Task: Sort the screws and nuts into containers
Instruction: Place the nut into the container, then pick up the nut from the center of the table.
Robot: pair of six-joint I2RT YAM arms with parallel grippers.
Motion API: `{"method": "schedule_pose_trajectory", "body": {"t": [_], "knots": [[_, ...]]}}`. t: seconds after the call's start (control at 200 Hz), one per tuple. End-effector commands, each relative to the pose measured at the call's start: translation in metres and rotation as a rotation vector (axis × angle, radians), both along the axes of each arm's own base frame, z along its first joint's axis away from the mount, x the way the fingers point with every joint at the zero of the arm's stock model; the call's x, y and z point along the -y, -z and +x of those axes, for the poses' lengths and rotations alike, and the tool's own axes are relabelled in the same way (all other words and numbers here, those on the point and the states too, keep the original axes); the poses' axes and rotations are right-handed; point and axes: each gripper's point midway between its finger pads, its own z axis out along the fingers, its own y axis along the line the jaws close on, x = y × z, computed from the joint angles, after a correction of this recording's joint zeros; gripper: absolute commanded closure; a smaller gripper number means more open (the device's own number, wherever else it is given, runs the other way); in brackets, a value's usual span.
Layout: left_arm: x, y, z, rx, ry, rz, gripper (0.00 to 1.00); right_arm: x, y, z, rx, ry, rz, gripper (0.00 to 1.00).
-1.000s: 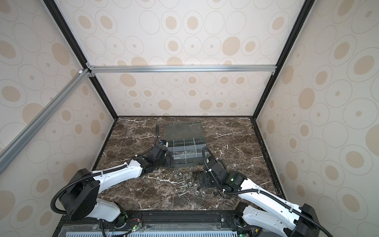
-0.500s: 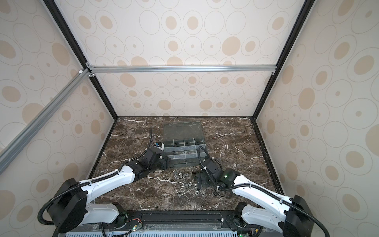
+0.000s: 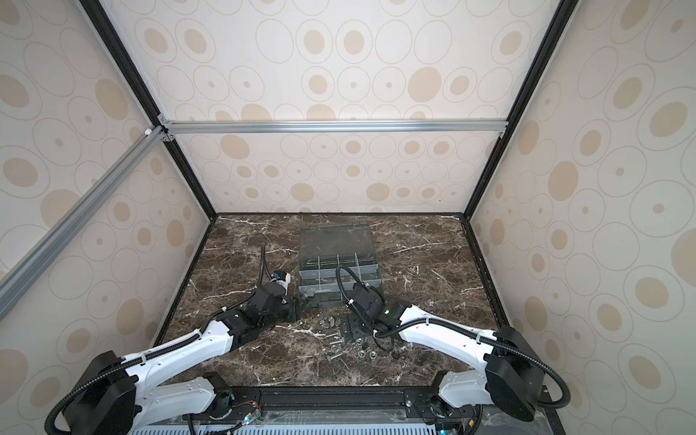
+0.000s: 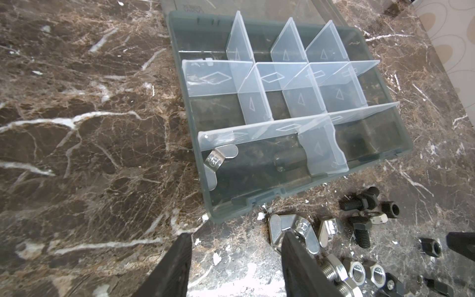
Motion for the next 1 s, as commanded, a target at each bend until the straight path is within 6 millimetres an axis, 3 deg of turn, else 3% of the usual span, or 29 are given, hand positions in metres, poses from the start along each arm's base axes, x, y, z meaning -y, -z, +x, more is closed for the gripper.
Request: {"method": "schedule_pose_trajectory", "body": {"t": [0.0, 0.605, 0.995], "knots": [[-0.003, -0.007, 0.001, 0.020, -0.023, -0.029, 0.43, -0.009, -0.005, 0.006, 0.023, -0.007, -0.017, 0.06], [-0.021, -0.001, -0.018, 0.030, -0.042, -0.043, 0.41, -0.074, 0.018, 0.005, -0.015, -0.109, -0.066, 0.20], [-0.028, 0.006, -0.028, 0.043, -0.044, -0.062, 0.40, -0.084, 0.030, 0.009, -0.024, -0.082, -0.111, 0.35]]}}
